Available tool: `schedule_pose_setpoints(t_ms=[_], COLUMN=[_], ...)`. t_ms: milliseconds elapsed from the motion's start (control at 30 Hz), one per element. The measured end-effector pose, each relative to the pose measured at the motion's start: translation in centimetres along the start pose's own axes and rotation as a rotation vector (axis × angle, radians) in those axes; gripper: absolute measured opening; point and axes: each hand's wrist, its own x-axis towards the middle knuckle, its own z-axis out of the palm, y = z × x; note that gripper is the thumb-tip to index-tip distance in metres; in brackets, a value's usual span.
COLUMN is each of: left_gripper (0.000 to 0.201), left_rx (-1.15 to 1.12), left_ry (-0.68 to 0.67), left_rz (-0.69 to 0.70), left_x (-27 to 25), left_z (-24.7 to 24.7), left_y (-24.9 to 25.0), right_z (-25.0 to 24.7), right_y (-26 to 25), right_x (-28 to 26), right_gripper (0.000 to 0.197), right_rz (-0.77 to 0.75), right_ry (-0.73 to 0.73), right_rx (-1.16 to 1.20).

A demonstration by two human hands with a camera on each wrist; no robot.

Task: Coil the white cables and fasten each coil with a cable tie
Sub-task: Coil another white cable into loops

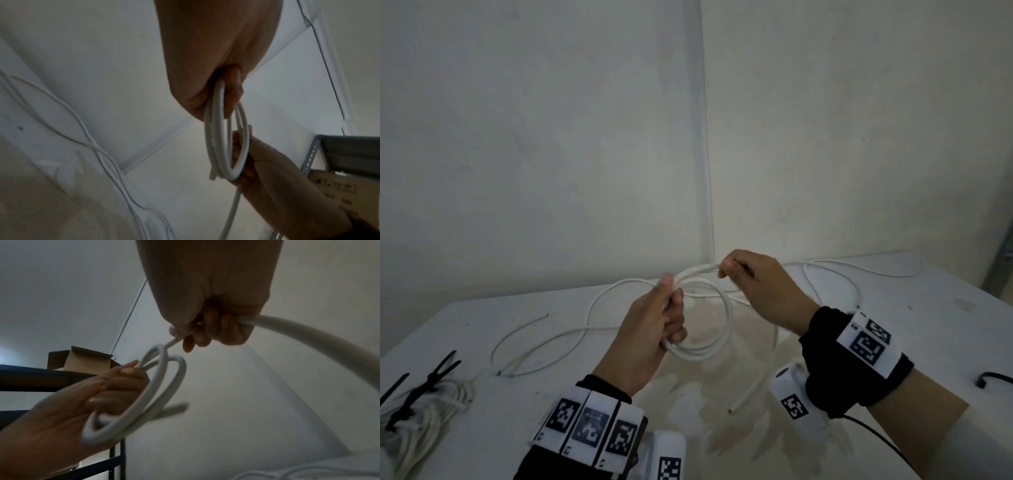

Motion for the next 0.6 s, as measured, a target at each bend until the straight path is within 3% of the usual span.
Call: schedule_pose_setpoints(t_ms=[200,367,600], left_gripper=[0.042,0.044,0.053], left_rx=[-0.258,-0.278,0.212], left_ry=[0.07,0.04,-0.042], left_rz=[0.063,0.038,-0.072], left_x=[0.6,0.5,0.6], left_z=[0.5,-0.2,-1.4], left_y=[-0.3,-0.9,0.4], right_z=[2.2,2.0,1.1], right_y=[-1.1,-1.1,-1.5], right_x=[-1.2,-0.7,-0.6], right_gripper=[0.032,0.028,0.026], right_rz=[0.137,0.127,-0.004], right_ry=[-0.089,-0.046,-0.312], right_rx=[0.312,0.255,-0.125])
